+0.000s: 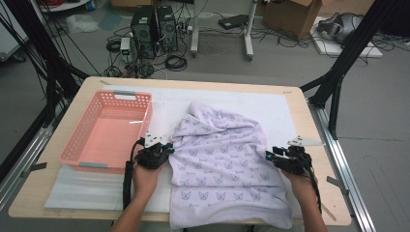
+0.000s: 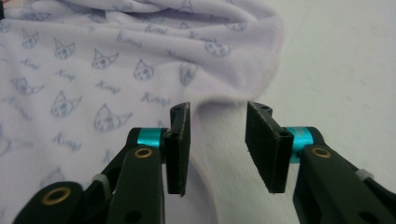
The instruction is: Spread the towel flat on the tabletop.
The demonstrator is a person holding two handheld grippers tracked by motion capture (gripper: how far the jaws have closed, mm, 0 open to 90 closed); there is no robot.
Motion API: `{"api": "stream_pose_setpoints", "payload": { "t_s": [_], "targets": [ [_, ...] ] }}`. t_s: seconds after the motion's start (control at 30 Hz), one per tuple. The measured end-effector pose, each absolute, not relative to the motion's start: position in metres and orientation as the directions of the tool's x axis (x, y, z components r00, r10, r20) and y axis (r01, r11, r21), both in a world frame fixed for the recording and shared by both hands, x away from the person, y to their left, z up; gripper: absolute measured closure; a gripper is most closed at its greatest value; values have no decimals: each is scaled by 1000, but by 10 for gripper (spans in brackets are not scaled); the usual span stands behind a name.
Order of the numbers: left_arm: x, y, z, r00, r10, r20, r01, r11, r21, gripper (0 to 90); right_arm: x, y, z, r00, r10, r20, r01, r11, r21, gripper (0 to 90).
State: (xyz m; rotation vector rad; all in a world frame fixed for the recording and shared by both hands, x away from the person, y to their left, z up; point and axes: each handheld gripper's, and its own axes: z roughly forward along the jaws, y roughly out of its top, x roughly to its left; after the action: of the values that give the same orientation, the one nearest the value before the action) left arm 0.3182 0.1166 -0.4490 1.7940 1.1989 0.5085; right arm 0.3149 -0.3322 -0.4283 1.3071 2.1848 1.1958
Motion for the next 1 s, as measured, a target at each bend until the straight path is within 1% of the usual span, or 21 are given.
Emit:
{"api": "stream_pose_setpoints", "payload": {
  "t_s": [0.03,0.1,0.17,0.2,0.23,0.27,0.33,0.37,0.4,0.43,0.47,0.5,0.53,0.57,0.63,0.67,0.73,0.77,0.8,0.83,1.0],
  "targets": [
    [318,116,-449,451,882,-139,519,-132,845,801,320,-328,-430,-528,838,140,571,227,789,555],
    [319,115,-450,474,866,-162,530,-134,838,726,331,-321,-435,-516,846,134,593,239,769,548],
    [320,114,-450,486,858,-165,537,-144,831,685,340,-317,-442,-485,866,119,628,250,737,572],
    [320,114,-450,486,858,-165,537,-144,831,670,343,-316,-445,-475,872,119,642,251,725,614],
    [321,113,-451,497,852,-167,546,-158,823,670,343,-316,-445,-475,872,119,642,251,725,614],
    [322,110,-451,508,844,-173,566,-176,805,626,345,-318,-445,-477,873,98,629,261,732,846],
    [322,109,-452,515,842,-163,568,-192,800,630,347,-318,-445,-504,863,39,602,318,733,863],
    [322,107,-452,519,842,-149,566,-208,797,630,347,-318,-445,-504,863,39,602,318,733,863],
    [322,106,-452,519,843,-139,565,-217,796,663,348,-318,-444,-460,883,-98,574,379,726,869],
    [321,105,-451,514,846,-139,567,-214,795,663,348,-318,-444,-460,883,-98,574,379,726,871],
    [321,105,-452,501,850,-162,577,-188,795,648,351,-322,-444,-395,903,-172,558,384,736,871],
    [321,105,-452,501,850,-162,577,-188,795,639,351,-322,-444,-395,903,-172,558,384,736,871],
    [320,105,-451,501,849,-167,574,-182,798,631,353,-327,-445,-318,927,-200,561,354,749,870],
    [319,105,-451,509,842,-178,573,-178,800,612,354,-329,-445,-296,937,-186,569,330,754,864],
    [315,105,-449,521,832,-188,565,-172,807,592,355,-333,-446,-289,950,-121,581,275,766,791],
    [311,106,-446,541,815,-208,552,-158,819,581,353,-333,-445,-288,950,-121,574,272,772,765],
    [310,107,-445,547,810,-214,546,-151,824,573,350,-334,-443,-294,949,-116,561,270,783,761],
    [305,109,-440,568,785,-248,532,-120,838,567,342,-337,-437,-311,946,-89,534,251,808,739],
    [305,109,-440,568,785,-248,532,-120,838,556,342,-337,-437,-311,946,-89,534,251,808,739],
    [302,109,-437,597,753,-275,529,-112,841,540,334,-342,-431,-334,941,-54,514,230,826,711],
    [302,97,-437,645,709,-285,539,-159,827,466,310,-352,-424,-389,921,-8,507,221,833,682]
  ]
}}
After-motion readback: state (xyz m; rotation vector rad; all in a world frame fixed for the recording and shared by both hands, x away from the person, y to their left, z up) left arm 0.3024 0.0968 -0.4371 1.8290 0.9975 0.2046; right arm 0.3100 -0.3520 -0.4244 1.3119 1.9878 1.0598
